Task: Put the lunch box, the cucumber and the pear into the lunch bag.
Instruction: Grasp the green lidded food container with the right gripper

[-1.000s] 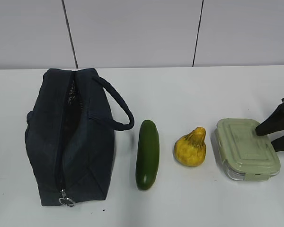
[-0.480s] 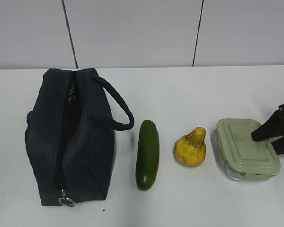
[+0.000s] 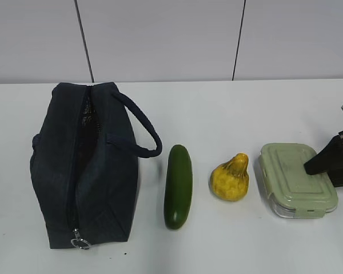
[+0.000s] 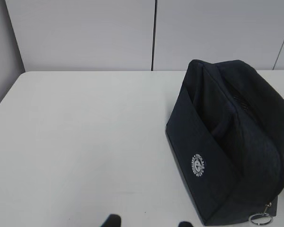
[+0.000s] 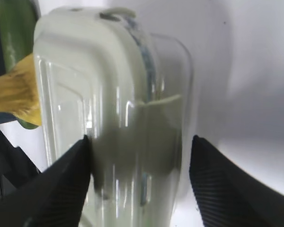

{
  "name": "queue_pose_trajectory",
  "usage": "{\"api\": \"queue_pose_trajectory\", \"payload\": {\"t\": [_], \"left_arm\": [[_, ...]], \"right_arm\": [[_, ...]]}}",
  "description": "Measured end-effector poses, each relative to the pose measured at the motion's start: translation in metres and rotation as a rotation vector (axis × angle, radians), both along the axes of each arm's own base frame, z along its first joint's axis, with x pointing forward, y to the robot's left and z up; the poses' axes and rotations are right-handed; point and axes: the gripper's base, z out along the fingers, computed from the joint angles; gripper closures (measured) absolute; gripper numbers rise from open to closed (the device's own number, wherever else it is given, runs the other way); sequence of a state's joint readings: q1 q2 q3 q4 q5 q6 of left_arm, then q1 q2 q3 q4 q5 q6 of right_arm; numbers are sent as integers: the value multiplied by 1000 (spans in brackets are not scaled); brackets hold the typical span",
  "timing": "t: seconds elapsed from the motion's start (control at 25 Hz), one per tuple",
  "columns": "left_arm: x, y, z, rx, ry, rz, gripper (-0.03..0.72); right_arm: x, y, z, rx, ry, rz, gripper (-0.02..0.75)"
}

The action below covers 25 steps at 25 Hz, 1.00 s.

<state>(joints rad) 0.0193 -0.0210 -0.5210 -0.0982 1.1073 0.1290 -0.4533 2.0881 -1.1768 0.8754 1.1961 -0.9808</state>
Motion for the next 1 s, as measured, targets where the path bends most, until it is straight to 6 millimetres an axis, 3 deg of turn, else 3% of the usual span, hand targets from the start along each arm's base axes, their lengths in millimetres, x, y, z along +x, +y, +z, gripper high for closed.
{"api": "queue_pose_trajectory", "payload": {"t": [0.8,1.0], "left_arm": [[0,0,0,0,0,0,452],[0,0,0,0,0,0,452]], "right_arm": [[-1,1,-4,22,-1,32,236],[-1,2,-3,33,-1,30,300]]}}
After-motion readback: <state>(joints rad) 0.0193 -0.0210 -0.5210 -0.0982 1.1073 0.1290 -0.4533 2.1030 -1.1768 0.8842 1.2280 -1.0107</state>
